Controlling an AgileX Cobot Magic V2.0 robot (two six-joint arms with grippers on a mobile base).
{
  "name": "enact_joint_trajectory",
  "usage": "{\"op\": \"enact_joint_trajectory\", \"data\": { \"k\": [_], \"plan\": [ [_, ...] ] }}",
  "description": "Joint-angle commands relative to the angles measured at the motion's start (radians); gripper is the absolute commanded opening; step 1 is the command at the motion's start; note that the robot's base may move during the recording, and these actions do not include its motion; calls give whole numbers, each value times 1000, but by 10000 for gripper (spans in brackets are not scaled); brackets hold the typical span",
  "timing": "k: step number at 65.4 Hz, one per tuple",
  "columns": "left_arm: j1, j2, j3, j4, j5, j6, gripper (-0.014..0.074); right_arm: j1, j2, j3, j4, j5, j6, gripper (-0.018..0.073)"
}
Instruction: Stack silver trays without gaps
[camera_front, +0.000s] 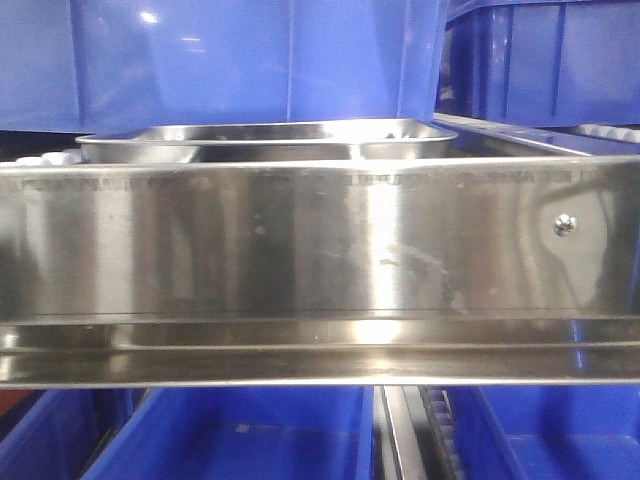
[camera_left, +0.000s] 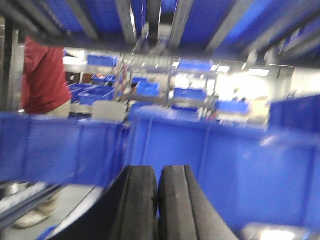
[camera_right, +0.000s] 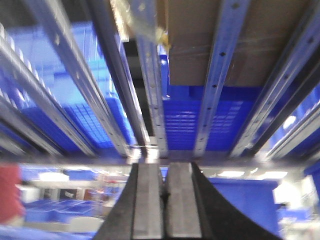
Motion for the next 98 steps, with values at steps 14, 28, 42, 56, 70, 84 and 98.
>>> {"op": "enact_joint_trajectory", "data": {
  "k": [14, 28, 42, 56, 70, 84, 98],
  "plan": [
    [-2, 125, -354, -44, 389, -9, 11, -5, -1, -297, -2, 346, 14, -75],
    [-2, 257, -492, -44, 523, -9, 11, -5, 74, -614, 36, 985, 14, -75],
    [-2, 297, -543, -133, 550, -9, 11, -5, 283, -842, 241, 1388, 14, -75],
    [-2, 302, -543, -244, 532, -9, 8, 17, 372, -928, 274, 1404, 14, -75],
    [-2, 378, -564, -211, 679, -7, -6, 58, 376, -928, 278, 1113, 14, -75],
    [-2, 431, -632, -218, 739, -5, -6, 92, 441, -928, 278, 1215, -72, -78],
    [-12, 530, -684, -405, 791, 68, -8, 216, 608, -947, 340, 1326, -105, -78]
  ]
}}
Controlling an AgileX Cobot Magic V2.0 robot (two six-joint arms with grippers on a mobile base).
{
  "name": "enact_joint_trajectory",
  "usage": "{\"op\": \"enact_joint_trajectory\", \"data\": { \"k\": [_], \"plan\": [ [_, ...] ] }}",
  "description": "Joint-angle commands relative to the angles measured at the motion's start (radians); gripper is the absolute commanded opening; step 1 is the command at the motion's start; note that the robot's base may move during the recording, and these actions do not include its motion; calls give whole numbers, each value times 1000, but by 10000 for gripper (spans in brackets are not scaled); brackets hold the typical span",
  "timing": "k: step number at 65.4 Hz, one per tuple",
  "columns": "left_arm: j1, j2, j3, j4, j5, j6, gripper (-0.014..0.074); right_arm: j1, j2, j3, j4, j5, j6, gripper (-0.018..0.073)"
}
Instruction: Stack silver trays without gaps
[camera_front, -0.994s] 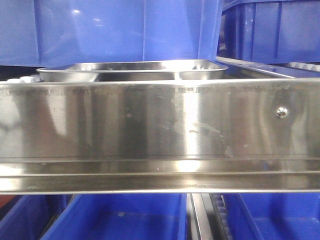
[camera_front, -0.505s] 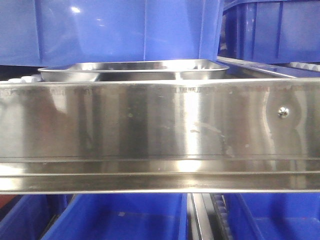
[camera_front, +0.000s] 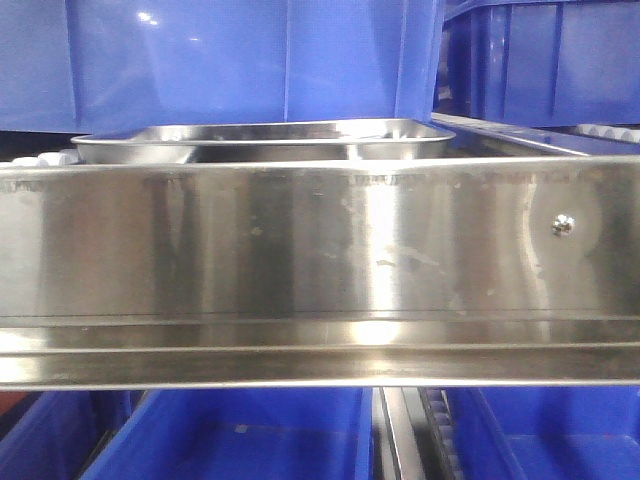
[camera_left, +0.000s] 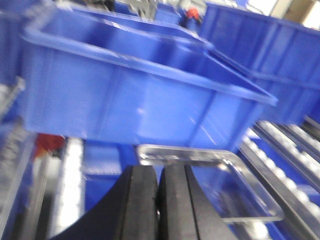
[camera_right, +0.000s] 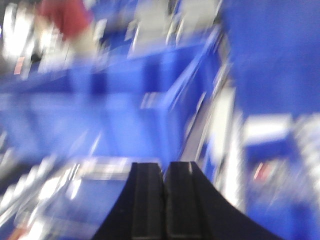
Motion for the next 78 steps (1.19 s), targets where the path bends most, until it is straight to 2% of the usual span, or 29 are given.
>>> {"op": "enact_joint_trajectory", "data": {
  "k": [1, 4, 7, 11, 15, 18, 34, 41, 49, 52, 60, 64, 68, 72, 78],
  "plan": [
    [-14, 43, -23, -138, 21, 58, -8, 53, 70, -23, 59, 22, -47, -78],
    [-24, 62, -25, -220, 31, 111, -9, 90, 103, -32, 83, 28, -80, -78],
    [-25, 79, -30, -240, 46, 147, -15, 124, 137, -42, 83, 28, -83, -78],
    [-25, 95, -42, -185, 61, 149, -16, 168, 179, -51, 83, 7, -83, -76],
    [-25, 105, -43, -141, 53, 118, -16, 204, 219, -64, 83, -5, -81, -52],
    [-25, 113, -43, -135, 45, 95, -16, 220, 255, -77, 83, -5, -76, -48],
    [-25, 202, -50, -87, 3, 95, -16, 311, 427, -99, 56, -98, -67, -48],
    [-25, 258, -80, -83, 5, 95, -16, 325, 464, -119, 46, -113, -51, -48],
    [-52, 314, -152, -53, 14, 91, -16, 325, 493, -178, -97, -78, 35, -48],
    [-75, 344, -194, -19, 14, 58, -16, 327, 508, -224, -174, -53, 67, -48],
    [-152, 430, -278, 98, 14, -30, -16, 329, 558, -321, -251, 15, 131, -48],
    [-210, 473, -306, 174, 16, -66, -16, 329, 596, -369, -271, 77, 145, -48],
    [-278, 510, -329, 278, 7, -141, -16, 343, 629, -405, -300, 124, 148, -48],
    [-350, 541, -332, 397, -31, -245, -16, 376, 654, -413, -362, 132, 198, -48],
    [-446, 589, -332, 591, -45, -397, -16, 440, 686, -414, -526, 138, 322, -48]
  ]
}}
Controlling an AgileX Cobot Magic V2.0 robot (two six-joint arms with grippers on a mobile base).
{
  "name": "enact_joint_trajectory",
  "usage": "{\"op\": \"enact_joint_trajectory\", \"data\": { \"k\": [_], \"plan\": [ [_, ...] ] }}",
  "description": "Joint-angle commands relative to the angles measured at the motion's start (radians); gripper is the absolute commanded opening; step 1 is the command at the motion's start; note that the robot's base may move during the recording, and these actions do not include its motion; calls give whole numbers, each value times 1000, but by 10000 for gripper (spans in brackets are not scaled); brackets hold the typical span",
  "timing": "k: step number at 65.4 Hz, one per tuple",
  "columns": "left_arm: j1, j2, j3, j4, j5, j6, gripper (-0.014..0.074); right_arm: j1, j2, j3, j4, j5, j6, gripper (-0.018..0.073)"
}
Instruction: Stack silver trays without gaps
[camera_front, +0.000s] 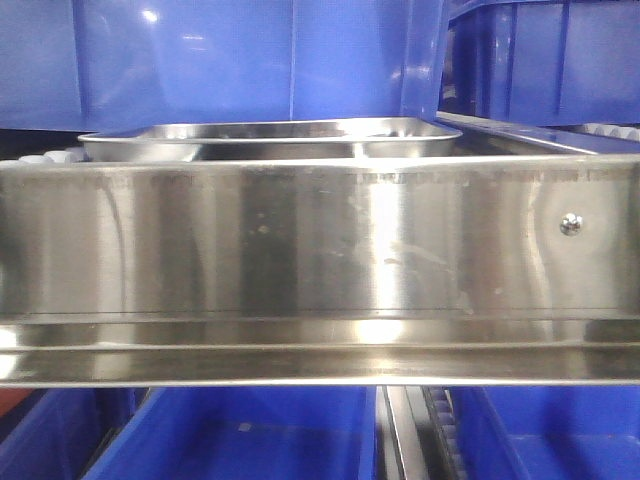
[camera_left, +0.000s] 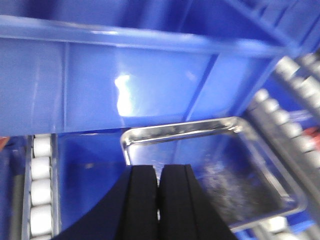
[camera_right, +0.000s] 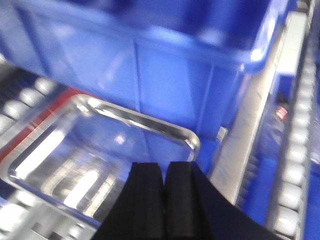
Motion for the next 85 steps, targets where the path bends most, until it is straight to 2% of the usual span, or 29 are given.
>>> {"op": "enact_joint_trajectory", "data": {
  "k": [1, 4, 7, 11, 21, 34, 40, 51, 54, 57, 64, 74, 85],
  "plan": [
    [-84, 40, -9, 181, -30, -162, -16, 53, 25, -12, -164, 15, 114, -48],
    [-112, 56, -9, 236, -23, -226, -16, 83, 37, -12, -233, 23, 177, -48],
    [-125, 64, -9, 261, -23, -247, -16, 107, 40, -12, -264, 25, 221, -48],
    [-128, 66, -9, 261, -47, -250, -16, 120, 41, -12, -271, 5, 258, -48],
    [-128, 81, -9, 261, -120, -250, -16, 127, 76, -12, -270, -6, 268, -48],
    [-128, 169, -36, 244, -89, -250, -13, 125, 208, -12, -255, 8, 283, -48],
    [-128, 209, -36, 245, -89, -250, 71, 115, 248, -12, -239, 22, 286, 3],
    [-128, 262, -36, 216, -89, -250, 332, 104, 265, -12, -213, 34, 337, 281],
    [-126, 275, -36, 209, -89, -250, 401, 99, 266, -12, -213, 41, 358, 333],
    [-126, 285, -36, 194, -89, -257, 437, 90, 268, -12, -209, 47, 365, 344],
    [-108, 311, -36, 141, -89, -271, 443, 64, 274, -12, -192, 62, 369, 340],
    [-74, 336, -36, 123, -84, -271, 434, 25, 274, -12, -149, 50, 369, 340],
    [-58, 336, -36, 122, -81, -271, 434, 22, 290, -12, -118, 16, 369, 340]
  ]
}}
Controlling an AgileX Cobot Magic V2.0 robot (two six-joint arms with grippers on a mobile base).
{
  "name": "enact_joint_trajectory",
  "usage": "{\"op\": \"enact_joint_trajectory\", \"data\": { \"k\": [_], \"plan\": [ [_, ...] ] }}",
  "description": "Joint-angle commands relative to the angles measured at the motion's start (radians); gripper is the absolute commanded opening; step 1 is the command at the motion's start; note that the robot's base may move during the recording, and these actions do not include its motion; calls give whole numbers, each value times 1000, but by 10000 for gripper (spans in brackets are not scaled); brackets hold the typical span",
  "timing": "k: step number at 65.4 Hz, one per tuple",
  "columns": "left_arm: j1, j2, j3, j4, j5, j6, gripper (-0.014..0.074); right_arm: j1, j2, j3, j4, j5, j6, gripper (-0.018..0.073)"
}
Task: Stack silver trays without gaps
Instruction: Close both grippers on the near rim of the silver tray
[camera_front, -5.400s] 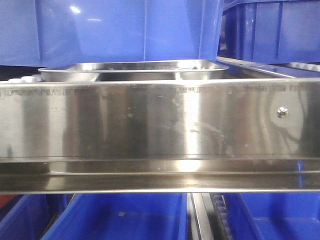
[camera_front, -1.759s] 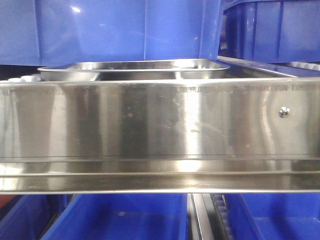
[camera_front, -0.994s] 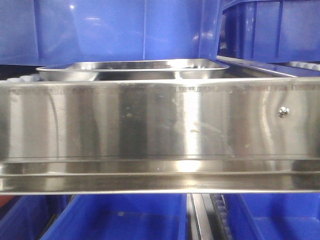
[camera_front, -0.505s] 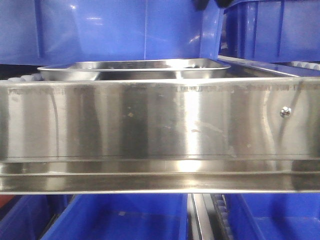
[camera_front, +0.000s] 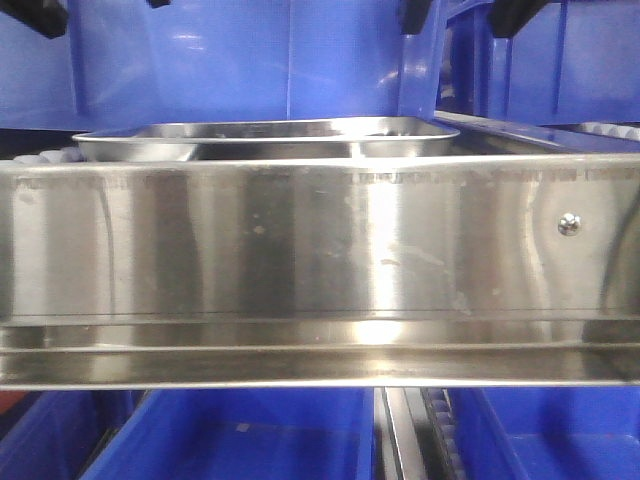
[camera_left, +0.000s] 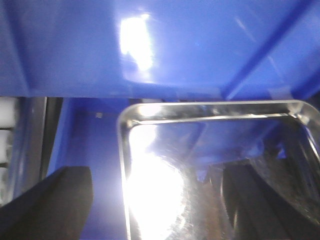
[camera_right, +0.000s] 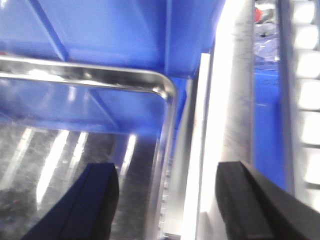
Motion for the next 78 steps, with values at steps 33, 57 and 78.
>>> {"op": "enact_joint_trajectory", "data": {
  "k": [33, 57, 78],
  "plan": [
    [5, 86, -8, -14, 27, -6, 369, -4, 141, -7, 29, -14, 6, 340],
    [5, 114, -8, -2, 2, -6, 369, -2, 156, -7, 29, -42, 10, 340],
    [5, 116, -8, -2, -8, -6, 369, 0, 173, -7, 29, -62, 27, 329]
  ]
}}
